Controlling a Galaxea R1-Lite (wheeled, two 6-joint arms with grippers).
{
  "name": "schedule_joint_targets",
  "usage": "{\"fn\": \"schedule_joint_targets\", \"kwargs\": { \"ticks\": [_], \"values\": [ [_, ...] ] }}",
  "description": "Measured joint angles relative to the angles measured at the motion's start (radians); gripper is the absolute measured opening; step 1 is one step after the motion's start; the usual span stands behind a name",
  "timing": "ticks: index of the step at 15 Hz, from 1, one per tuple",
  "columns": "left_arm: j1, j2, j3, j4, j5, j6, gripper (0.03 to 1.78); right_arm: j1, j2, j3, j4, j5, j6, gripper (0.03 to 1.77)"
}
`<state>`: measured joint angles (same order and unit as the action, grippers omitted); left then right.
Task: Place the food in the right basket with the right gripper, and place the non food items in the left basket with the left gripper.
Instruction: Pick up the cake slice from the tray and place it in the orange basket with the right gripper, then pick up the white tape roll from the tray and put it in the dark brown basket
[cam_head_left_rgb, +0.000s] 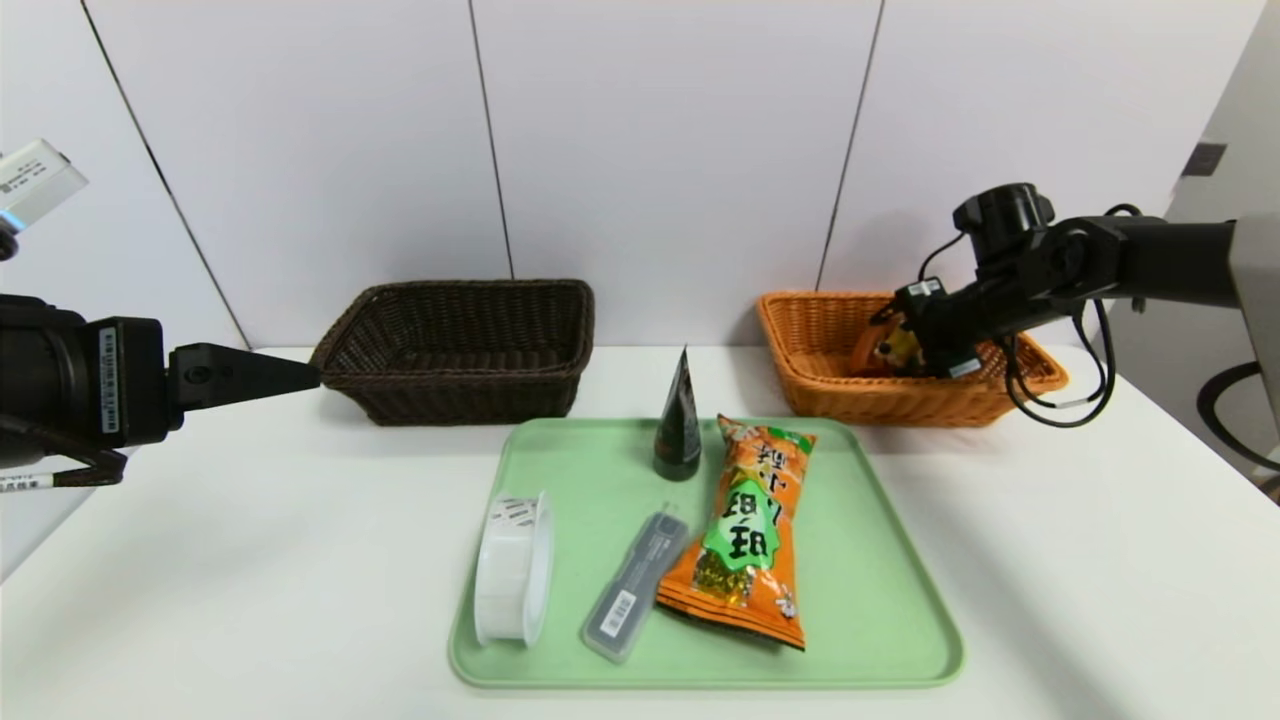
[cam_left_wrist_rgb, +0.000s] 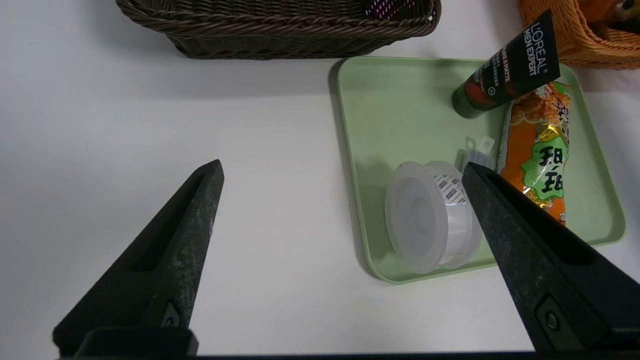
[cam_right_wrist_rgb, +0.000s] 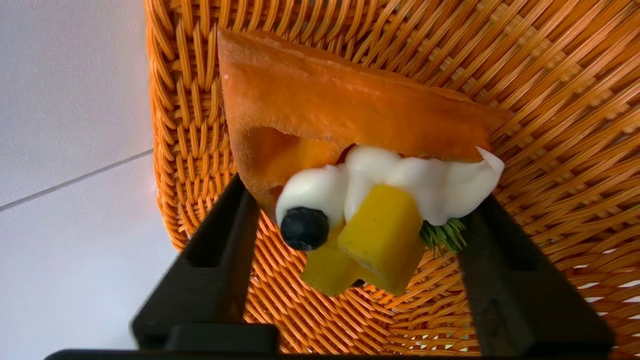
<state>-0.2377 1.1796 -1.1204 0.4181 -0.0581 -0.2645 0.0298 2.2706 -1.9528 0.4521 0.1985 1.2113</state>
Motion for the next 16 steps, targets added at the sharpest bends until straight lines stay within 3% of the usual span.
{"fn": "schedule_joint_targets", "kwargs": {
  "ticks": [3,10,16],
  "values": [
    [0.0,0.005,0.0,-0.047,-0.001,-0.002,1.69,0.0,-0.01,0.0,0.003,-0.002,-0.001,1.37],
    [0.0,0.018,0.027,-0.198,0.002,0.0,1.69,0.002,-0.108,0.0,0.046,-0.01,-0.041,1.57],
    [-0.007,-0.025,0.128,-0.207,0.005,0.054,1.69,0.072,-0.359,0.0,0.277,-0.014,-0.091,1.64]
  ]
}}
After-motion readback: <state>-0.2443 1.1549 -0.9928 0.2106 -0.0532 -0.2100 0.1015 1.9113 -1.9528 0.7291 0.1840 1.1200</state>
